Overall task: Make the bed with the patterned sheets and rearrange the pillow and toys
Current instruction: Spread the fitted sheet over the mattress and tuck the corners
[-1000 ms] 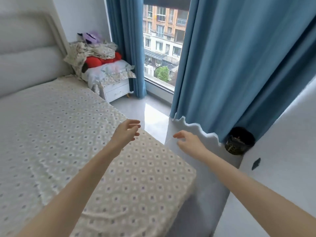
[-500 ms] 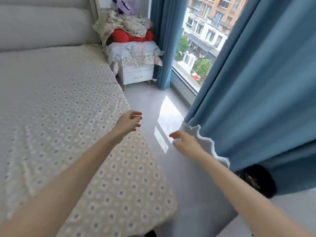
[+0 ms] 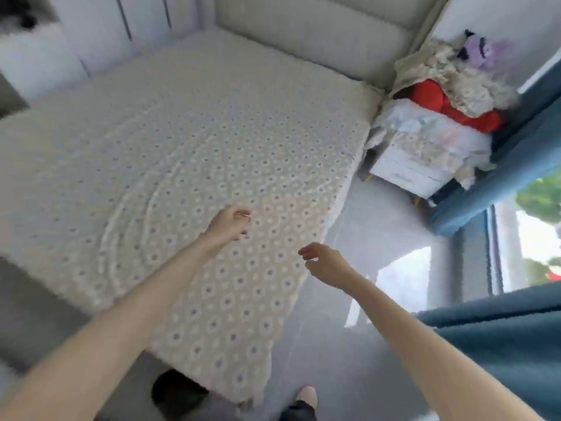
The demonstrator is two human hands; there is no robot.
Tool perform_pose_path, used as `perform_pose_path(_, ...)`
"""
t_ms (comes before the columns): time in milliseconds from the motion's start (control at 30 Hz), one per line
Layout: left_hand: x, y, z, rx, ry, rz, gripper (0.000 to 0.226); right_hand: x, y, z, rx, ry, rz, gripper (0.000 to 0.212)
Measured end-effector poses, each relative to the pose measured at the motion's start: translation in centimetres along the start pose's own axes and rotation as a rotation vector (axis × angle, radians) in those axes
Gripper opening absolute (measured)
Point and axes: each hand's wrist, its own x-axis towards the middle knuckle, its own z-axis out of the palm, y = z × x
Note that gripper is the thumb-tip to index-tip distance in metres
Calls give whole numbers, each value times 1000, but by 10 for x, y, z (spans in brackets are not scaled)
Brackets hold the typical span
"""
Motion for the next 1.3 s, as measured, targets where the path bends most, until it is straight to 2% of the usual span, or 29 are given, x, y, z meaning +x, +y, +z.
perform_pose_path(67,-26,-23,0,-51,150,-72,18,5,2,0,-80,-117,-92,33)
perform_pose_path(233,-75,-66,1,-127,360,-195,16,16,-1,18,-202,-277,-189,34)
perform_pose_path(467,-157,-147,15,-221,585,-408,29,29,-26,73,-630,-444,-369,40)
perform_pose_path(567,-184,-185,34,-267,615,-505,34,29,-19,100,-804,-486,-416,40)
perform_pose_path(667,-201,-218,61,-323,604,-605,36,28,-2,126,-874,-543,-439,40)
perform_pose_path(800,-208,-251,106,-359,603,-641,23,34,28,158,-941,-620,-471,41)
perform_pose_path(1067,-180,-330,202,-284,552,-764,72,62,102,231,-1078,-681,-611,48)
perform_pose_path(1167,-167,-362,231,-231,510,-784,79,71,135,259,-1121,-691,-674,48)
perform_pose_path(1300,-148,-403,252,-144,520,-790,71,82,168,292,-1167,-662,-808,43)
